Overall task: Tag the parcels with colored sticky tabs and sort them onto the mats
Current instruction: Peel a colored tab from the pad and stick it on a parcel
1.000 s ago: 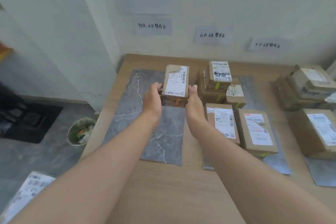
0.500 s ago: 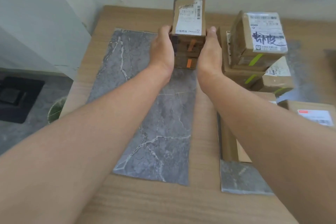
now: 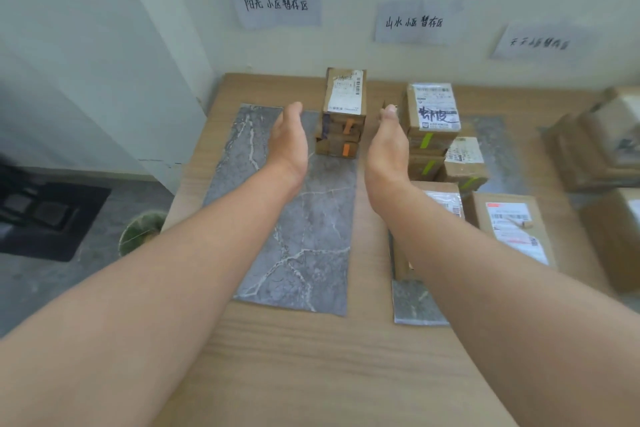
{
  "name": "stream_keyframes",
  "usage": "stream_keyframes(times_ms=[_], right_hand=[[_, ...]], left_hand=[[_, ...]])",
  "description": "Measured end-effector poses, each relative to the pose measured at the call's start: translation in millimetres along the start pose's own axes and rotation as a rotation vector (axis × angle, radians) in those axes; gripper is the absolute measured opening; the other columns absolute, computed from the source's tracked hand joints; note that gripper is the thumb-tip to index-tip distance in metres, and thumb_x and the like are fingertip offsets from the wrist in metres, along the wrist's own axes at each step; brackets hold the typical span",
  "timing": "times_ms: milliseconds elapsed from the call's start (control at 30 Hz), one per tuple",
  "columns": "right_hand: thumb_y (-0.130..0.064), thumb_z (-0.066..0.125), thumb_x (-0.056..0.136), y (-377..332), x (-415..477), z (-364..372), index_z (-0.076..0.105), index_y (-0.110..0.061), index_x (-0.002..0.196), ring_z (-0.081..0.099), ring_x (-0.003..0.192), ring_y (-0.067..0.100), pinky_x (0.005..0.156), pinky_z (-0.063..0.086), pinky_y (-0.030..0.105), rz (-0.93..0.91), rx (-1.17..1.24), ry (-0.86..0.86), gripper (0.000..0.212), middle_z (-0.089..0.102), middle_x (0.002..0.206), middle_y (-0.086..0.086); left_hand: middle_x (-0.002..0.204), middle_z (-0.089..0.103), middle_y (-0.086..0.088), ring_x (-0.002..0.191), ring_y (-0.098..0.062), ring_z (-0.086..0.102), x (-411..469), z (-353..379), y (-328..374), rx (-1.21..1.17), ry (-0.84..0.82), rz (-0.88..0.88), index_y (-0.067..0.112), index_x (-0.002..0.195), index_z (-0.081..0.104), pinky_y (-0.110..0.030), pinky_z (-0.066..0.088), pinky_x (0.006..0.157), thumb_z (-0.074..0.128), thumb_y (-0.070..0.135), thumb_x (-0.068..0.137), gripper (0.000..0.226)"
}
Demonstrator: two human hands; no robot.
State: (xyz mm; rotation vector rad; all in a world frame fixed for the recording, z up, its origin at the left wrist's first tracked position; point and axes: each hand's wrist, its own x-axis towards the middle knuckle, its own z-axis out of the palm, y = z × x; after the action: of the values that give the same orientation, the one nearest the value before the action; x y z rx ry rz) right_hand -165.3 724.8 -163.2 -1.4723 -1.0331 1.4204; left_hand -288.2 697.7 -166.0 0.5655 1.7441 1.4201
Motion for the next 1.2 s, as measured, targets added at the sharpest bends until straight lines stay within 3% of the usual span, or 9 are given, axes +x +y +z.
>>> stream_keyframes(times_ms=[200,333,467,533,600,700,800,900,1200], right_hand=[[-0.048,0.029,0.108,-40,-103,-29,0.058,-0.021,0.141,0.047,0.127,0.009,0.109,0.032,0.03,-0.098,0.014,-0.036,0.051,0.056,0.144,-0.004],[-0.05,0.031,0.107,-61,-174,-45,0.06,-0.021,0.139,0.05,0.13,0.014,0.107,0.035,0.033,-0.14,0.027,-0.069,0.052,0.059,0.14,-0.004],[-0.046,0.033,0.107,-67,-235,-56,0.065,-0.03,0.096,0.056,0.096,0.006,0.085,0.039,0.029,-0.167,0.044,-0.108,0.038,0.065,0.099,-0.011],[-0.047,0.034,0.107,-68,-262,-60,0.067,-0.025,0.102,0.054,0.092,0.006,0.079,0.039,0.029,-0.173,0.047,-0.128,0.039,0.065,0.102,-0.003],[-0.049,0.035,0.106,-67,-284,-62,0.066,-0.021,0.123,0.057,0.11,0.013,0.09,0.037,0.032,-0.182,0.037,-0.137,0.045,0.066,0.115,-0.001],[-0.053,0.036,0.104,-67,-323,-58,0.061,-0.021,0.137,0.054,0.128,0.018,0.108,0.038,0.036,-0.202,0.031,-0.153,0.052,0.062,0.136,-0.004],[-0.056,0.035,0.102,-61,-354,-47,0.065,-0.021,0.13,0.056,0.125,0.018,0.109,0.04,0.04,-0.214,0.042,-0.189,0.054,0.065,0.13,-0.004],[-0.047,0.036,0.107,-50,-385,-37,0.067,-0.025,0.109,0.058,0.113,0.015,0.095,0.038,0.032,-0.223,0.054,-0.207,0.038,0.065,0.108,-0.011],[-0.046,0.035,0.108,14,-492,5,0.067,-0.02,0.123,0.057,0.119,0.017,0.101,0.041,0.034,-0.219,0.026,-0.196,0.043,0.064,0.121,-0.005]], left_hand=[[0.148,0.045,0.001,0.136,-0.021,0.042,-110,-36,43,0.014,-0.024,0.042,0.025,0.139,0.053,-0.049,0.034,0.115,0.037,0.056,0.092,0.058],[0.133,0.051,0.002,0.128,-0.021,0.047,-190,-60,67,0.007,-0.047,0.081,0.028,0.119,0.064,-0.049,0.036,0.113,0.04,0.061,0.075,0.059],[0.128,0.053,0.005,0.13,-0.021,0.048,-249,-86,72,0.001,-0.071,0.137,0.031,0.112,0.065,-0.047,0.035,0.115,0.04,0.054,0.094,0.039],[0.128,0.054,0.005,0.128,-0.02,0.049,-273,-101,72,0.016,-0.071,0.131,0.033,0.11,0.067,-0.047,0.035,0.114,0.04,0.06,0.089,0.044],[0.127,0.055,0.006,0.124,-0.02,0.051,-295,-119,73,0.038,-0.067,0.119,0.036,0.105,0.068,-0.046,0.038,0.111,0.04,0.07,0.077,0.052],[0.125,0.055,0.005,0.121,-0.021,0.053,-323,-146,73,0.028,-0.046,0.14,0.032,0.111,0.067,-0.039,0.044,0.101,0.036,0.06,0.094,0.045],[0.121,0.055,0.0,0.116,-0.02,0.053,-341,-173,69,-0.012,-0.015,0.147,0.025,0.115,0.066,-0.035,0.045,0.091,0.034,0.053,0.1,0.045],[0.127,0.054,-0.005,0.121,-0.022,0.051,-362,-202,64,-0.041,-0.006,0.132,0.022,0.116,0.066,-0.041,0.042,0.101,0.034,0.051,0.101,0.045],[0.108,0.059,-0.001,0.112,-0.02,0.054,-415,-310,30,-0.125,-0.029,0.138,0.012,0.12,0.063,-0.03,0.041,0.095,0.035,0.042,0.104,0.043]])
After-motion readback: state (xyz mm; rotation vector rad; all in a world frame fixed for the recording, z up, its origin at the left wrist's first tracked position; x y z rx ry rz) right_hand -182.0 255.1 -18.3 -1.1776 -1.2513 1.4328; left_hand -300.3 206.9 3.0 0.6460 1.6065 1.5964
